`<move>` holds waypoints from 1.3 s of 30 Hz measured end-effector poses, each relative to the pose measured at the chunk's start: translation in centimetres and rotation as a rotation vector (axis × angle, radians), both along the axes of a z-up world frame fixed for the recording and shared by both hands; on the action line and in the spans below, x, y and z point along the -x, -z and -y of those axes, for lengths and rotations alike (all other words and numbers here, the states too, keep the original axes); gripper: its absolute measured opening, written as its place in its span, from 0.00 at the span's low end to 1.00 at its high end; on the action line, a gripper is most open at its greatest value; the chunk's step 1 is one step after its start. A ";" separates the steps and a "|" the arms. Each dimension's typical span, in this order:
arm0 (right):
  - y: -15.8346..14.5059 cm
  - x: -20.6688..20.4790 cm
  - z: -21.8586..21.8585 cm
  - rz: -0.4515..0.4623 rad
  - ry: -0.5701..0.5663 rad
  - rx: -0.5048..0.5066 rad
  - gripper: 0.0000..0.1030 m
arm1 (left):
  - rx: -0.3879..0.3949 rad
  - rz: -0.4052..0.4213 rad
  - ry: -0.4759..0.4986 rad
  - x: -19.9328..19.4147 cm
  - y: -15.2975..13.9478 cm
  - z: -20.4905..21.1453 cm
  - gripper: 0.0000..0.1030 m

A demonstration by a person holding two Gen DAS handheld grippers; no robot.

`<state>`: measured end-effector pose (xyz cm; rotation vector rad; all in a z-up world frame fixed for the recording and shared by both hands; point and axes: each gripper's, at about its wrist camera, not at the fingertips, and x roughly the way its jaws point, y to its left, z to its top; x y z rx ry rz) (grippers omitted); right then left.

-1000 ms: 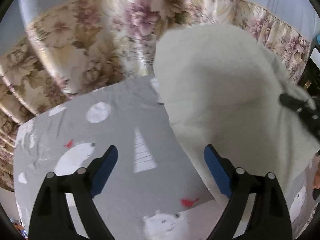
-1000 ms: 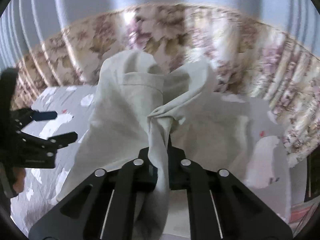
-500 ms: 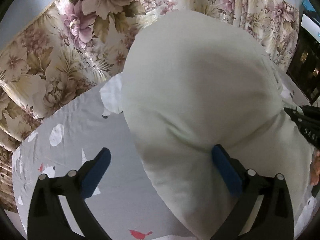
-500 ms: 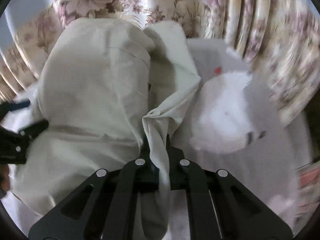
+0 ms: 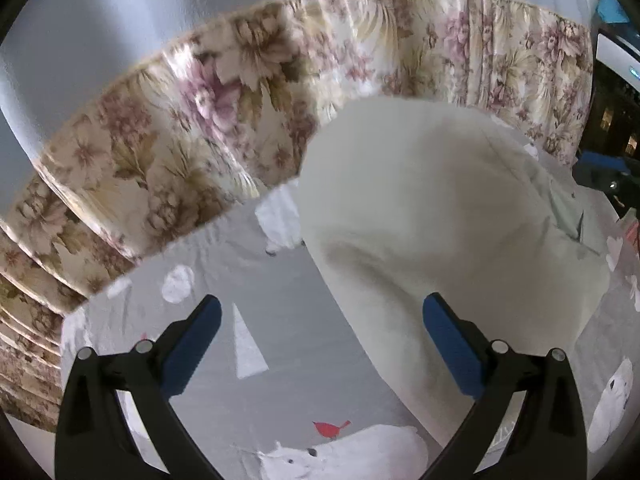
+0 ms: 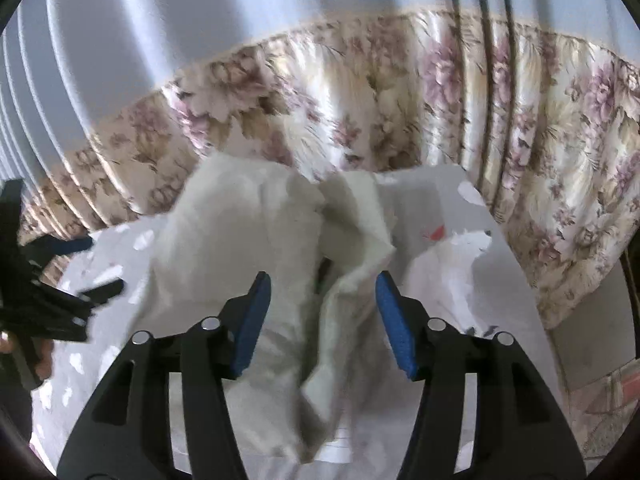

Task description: Fold large clothes

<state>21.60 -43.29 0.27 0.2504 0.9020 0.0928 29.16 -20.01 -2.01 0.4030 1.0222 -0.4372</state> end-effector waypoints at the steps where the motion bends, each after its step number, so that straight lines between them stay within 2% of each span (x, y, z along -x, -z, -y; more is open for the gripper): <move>1: 0.4 -0.3 -1.0 -0.017 -0.036 -0.008 0.38 | 0.006 -0.029 0.002 0.0 0.6 0.1 0.98; 2: 0.9 -0.6 -2.0 -0.043 -0.071 -0.008 0.24 | 0.016 -0.056 0.005 0.2 1.2 0.3 0.98; 3: 1.9 -0.9 -3.3 -0.079 -0.104 0.030 0.18 | 0.023 -0.076 0.012 0.5 1.8 0.6 0.98; 5: 3.7 -1.0 -4.1 -0.121 -0.110 0.120 0.15 | -0.001 -0.070 0.016 1.3 3.1 1.5 0.98; 7: 5.5 -0.6 -3.5 -0.159 -0.105 0.115 0.14 | -0.018 -0.042 0.029 2.0 4.0 2.1 0.98; 10: 6.9 0.2 -2.8 -0.164 -0.124 0.128 0.13 | -0.017 -0.032 0.038 2.6 5.2 2.5 0.99; 16: 7.8 0.0 -2.7 -0.166 -0.135 0.136 0.13 | 0.001 0.020 0.079 3.0 6.1 2.4 0.99; 20: 7.1 -0.3 -2.6 -0.181 -0.122 0.099 0.14 | 0.029 0.003 0.048 2.7 4.8 2.0 0.99; 24: 3.0 -1.1 -1.7 -0.092 -0.122 0.027 0.17 | 0.069 0.066 0.032 1.8 1.2 0.9 0.99; 26: 1.6 -2.7 -2.1 -0.070 -0.130 0.056 0.18 | 0.099 0.060 0.007 0.0 -0.3 0.6 0.99; 28: 0.9 -4.9 -3.0 -0.061 -0.157 0.093 0.24 | 0.102 0.048 -0.031 -2.5 -0.7 0.6 0.99; 30: 0.5 -7.1 -4.1 -0.038 -0.199 0.131 0.34 | 0.106 -0.005 -0.068 -5.5 -0.1 0.9 0.99; 32: 1.0 -9.5 -4.9 -0.034 -0.223 0.179 0.39 | 0.130 -0.071 -0.097 -7.4 1.0 1.0 0.99; 34: 2.3 -11.6 -5.0 -0.070 -0.237 0.208 0.39 | 0.166 -0.150 -0.127 -9.2 2.9 1.1 0.99; 37: 6.0 -13.7 -4.5 -0.189 -0.251 0.255 0.35 | 0.216 -0.256 -0.149 -10.7 5.5 1.1 0.99; 39: 8.1 -14.1 -3.6 -0.252 -0.262 0.220 0.34 | 0.238 -0.322 -0.159 -11.2 7.2 1.3 0.99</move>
